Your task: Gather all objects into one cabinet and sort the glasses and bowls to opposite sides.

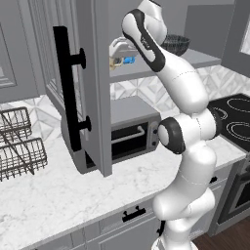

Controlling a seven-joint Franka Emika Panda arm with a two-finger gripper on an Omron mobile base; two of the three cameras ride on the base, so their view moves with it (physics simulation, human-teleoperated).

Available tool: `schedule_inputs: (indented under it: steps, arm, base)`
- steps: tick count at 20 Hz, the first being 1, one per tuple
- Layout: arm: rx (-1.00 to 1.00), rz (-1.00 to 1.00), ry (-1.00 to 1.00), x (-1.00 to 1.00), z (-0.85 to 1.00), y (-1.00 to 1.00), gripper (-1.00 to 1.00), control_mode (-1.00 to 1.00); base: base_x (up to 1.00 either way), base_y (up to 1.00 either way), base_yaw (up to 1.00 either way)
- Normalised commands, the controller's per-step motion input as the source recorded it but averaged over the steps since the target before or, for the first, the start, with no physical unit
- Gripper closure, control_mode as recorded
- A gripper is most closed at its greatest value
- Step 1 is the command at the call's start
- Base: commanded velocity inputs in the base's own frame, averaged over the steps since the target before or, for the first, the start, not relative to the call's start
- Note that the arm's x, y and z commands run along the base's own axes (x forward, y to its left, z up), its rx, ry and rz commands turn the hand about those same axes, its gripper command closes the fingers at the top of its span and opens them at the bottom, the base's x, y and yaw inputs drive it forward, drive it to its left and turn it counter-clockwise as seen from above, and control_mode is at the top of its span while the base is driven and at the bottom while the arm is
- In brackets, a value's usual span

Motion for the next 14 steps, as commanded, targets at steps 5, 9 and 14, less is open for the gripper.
schedule_inputs:
  steps: [5, 9, 14]
  arm:
    - [0.00, 0.00, 0.00, 0.00, -0.18, 0.05, -1.00, -1.00]
    - [0.00, 0.00, 0.00, 0.00, -0.16, 0.00, -1.00, -1.00]
    - [0.01, 0.00, -0.01, -0.22, -0.04, 0.01, -1.00, -1.00]
  base:
    - [0.00, 0.00, 0.00]
    - [0.00, 0.00, 0.00]
    - [0.00, 0.00, 0.00]
